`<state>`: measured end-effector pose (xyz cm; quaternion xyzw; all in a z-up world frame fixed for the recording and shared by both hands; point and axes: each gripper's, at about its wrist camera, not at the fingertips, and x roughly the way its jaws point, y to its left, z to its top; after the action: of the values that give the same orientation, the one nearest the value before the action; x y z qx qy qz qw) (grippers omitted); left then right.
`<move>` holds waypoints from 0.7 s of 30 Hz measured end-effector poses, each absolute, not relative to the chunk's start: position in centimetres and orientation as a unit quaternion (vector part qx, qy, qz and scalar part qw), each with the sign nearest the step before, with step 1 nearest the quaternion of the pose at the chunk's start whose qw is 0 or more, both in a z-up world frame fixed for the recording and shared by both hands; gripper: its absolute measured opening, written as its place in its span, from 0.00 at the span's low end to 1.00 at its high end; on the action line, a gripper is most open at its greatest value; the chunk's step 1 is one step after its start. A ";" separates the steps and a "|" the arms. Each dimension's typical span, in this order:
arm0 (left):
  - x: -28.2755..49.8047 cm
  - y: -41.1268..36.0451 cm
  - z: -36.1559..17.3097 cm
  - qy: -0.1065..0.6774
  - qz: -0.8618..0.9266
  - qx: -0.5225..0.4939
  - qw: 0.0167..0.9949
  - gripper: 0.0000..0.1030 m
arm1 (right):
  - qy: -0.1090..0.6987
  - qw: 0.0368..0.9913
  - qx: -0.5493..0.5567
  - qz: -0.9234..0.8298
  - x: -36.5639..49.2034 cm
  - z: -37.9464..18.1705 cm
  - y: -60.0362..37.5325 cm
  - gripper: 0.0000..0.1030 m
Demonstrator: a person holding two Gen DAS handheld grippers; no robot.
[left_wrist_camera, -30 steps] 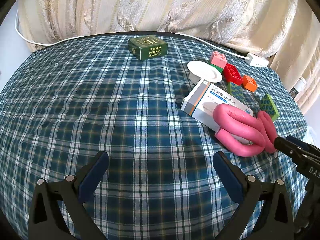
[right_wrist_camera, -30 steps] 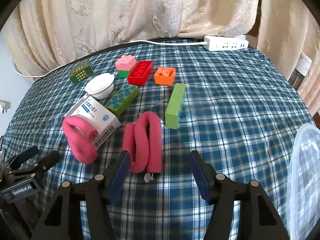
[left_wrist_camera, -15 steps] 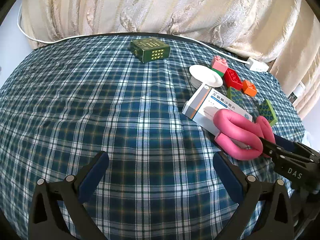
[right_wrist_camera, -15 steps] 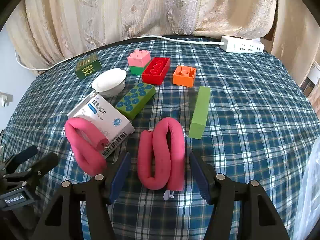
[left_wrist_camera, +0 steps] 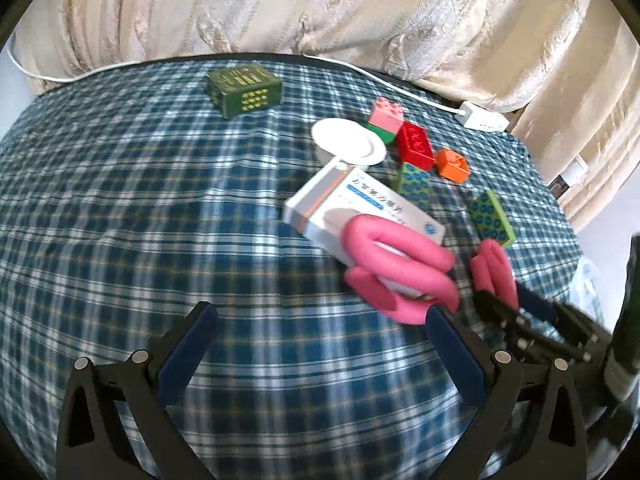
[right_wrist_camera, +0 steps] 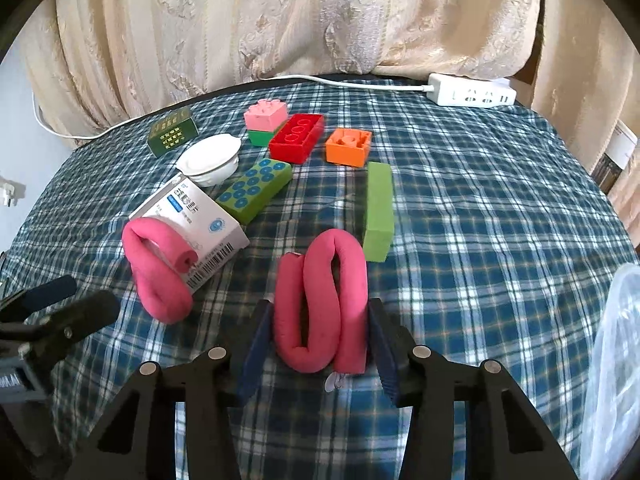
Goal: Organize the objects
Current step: 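Grasp a pink foam hand gripper with each tool and lift them, then carry both pink foam grippers toward the clear plastic bowl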
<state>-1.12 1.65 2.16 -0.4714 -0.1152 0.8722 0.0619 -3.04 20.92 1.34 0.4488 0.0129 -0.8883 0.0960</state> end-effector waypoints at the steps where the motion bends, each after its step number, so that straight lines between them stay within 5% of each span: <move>1: -1.4 1.8 2.1 -0.123 0.869 -0.476 0.064 1.00 | 0.012 0.096 0.448 -0.889 -2.9 1.3 21.1 0.48; 21: -4.5 2.8 1.4 -0.195 0.848 -0.492 0.022 1.00 | -0.008 0.102 0.433 -0.895 -1.4 1.3 22.1 0.48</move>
<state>-4.53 2.81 1.43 -0.4925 -0.1952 0.8479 0.0217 -1.44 22.11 1.28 0.4334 -0.0077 -0.8954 0.1017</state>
